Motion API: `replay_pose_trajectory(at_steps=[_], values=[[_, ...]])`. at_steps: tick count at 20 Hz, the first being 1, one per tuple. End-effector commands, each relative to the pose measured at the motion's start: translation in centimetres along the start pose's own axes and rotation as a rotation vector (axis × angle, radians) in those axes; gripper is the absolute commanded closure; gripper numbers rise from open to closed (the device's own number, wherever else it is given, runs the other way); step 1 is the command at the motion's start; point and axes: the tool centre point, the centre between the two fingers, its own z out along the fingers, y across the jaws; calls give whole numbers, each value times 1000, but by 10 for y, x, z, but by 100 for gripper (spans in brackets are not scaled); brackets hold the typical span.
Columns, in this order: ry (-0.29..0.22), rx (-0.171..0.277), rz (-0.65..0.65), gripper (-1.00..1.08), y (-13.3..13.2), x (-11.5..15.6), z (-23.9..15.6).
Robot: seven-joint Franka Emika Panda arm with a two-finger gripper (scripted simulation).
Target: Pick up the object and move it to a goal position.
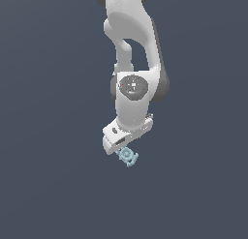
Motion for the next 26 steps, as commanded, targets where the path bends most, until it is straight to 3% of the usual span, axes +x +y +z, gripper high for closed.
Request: replay_pose_trajectory(at_steps=[1, 12, 20, 26], values=[[0, 3, -60, -92, 5, 5, 6], [2, 13, -208, -92, 17, 16, 21], [2, 14, -220, -92, 18, 17, 24], [3, 14, -223, -92, 17, 16, 50]])
